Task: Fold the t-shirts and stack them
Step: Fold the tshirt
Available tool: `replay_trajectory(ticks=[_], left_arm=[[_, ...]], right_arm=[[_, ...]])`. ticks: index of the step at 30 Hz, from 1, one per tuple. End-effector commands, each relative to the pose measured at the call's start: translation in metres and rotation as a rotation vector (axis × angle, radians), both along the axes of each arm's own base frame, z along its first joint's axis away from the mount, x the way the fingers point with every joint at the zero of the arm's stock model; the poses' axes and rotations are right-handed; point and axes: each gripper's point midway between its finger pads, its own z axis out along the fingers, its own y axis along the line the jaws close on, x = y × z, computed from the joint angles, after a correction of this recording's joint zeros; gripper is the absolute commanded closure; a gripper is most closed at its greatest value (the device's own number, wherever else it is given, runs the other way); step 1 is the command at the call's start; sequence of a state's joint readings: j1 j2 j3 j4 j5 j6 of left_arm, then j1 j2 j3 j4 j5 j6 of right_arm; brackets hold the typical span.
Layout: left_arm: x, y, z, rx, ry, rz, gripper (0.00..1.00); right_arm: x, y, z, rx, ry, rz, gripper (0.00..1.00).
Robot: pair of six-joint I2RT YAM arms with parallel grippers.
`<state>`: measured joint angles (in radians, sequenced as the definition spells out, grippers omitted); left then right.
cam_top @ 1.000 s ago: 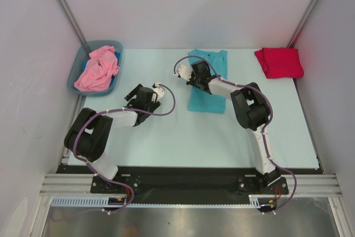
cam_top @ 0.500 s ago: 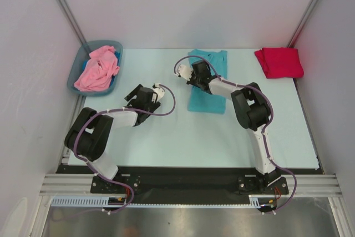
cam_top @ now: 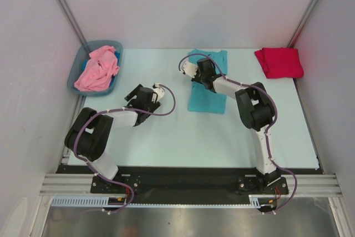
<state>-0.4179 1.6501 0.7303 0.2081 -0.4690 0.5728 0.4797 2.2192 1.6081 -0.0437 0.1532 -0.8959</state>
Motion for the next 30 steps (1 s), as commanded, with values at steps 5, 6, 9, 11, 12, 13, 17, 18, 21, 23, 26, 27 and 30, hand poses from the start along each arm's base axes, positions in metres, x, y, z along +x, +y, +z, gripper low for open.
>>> replay_trajectory(ticks=[5, 6, 9, 11, 12, 13, 17, 18, 21, 23, 26, 27, 30], left_arm=[[0.009, -0.003, 0.015, -0.041, -0.058, 0.015, 0.00], [0.009, -0.003, 0.016, -0.042, -0.060, 0.015, 0.00], [0.009, -0.002, 0.016, -0.040, -0.059, 0.016, 0.00], [0.009, -0.002, 0.015, -0.040, -0.059, 0.016, 0.00], [0.009, -0.002, 0.015, -0.038, -0.059, 0.017, 0.00], [0.009, -0.003, 0.016, -0.041, -0.060, 0.015, 0.00], [0.009, -0.002, 0.018, -0.042, -0.070, 0.018, 0.00], [0.008, -0.001, 0.019, -0.039, -0.072, 0.017, 0.00], [0.008, -0.001, 0.017, -0.032, -0.070, 0.019, 0.00], [0.009, -0.001, 0.018, -0.033, -0.072, 0.018, 0.00], [0.010, -0.001, 0.018, -0.034, -0.074, 0.017, 0.00], [0.010, -0.001, 0.019, -0.035, -0.075, 0.019, 0.00], [0.009, -0.001, 0.022, -0.040, -0.079, 0.018, 0.00]], right_arm=[[0.009, -0.024, 0.000, -0.021, -0.025, -0.048, 1.00], [0.008, -0.025, -0.004, -0.026, -0.018, -0.049, 1.00], [0.016, -0.027, 0.001, -0.014, -0.053, -0.064, 1.00], [0.020, -0.031, 0.006, -0.014, -0.086, -0.088, 1.00], [0.020, -0.034, 0.007, -0.016, -0.100, -0.100, 1.00], [0.022, -0.037, 0.012, -0.020, -0.128, -0.118, 1.00], [0.012, -0.046, 0.067, -0.041, -0.332, -0.147, 0.57], [0.003, -0.041, 0.074, -0.087, -0.364, -0.109, 0.50], [-0.032, -0.037, 0.083, -0.136, -0.373, -0.072, 0.23], [-0.059, -0.038, 0.067, -0.181, -0.289, -0.049, 0.03], [-0.095, -0.029, 0.078, -0.163, -0.237, -0.015, 0.00], [-0.102, -0.026, 0.083, -0.153, -0.235, -0.010, 0.00], [-0.120, -0.021, 0.107, -0.116, -0.257, -0.017, 0.00]])
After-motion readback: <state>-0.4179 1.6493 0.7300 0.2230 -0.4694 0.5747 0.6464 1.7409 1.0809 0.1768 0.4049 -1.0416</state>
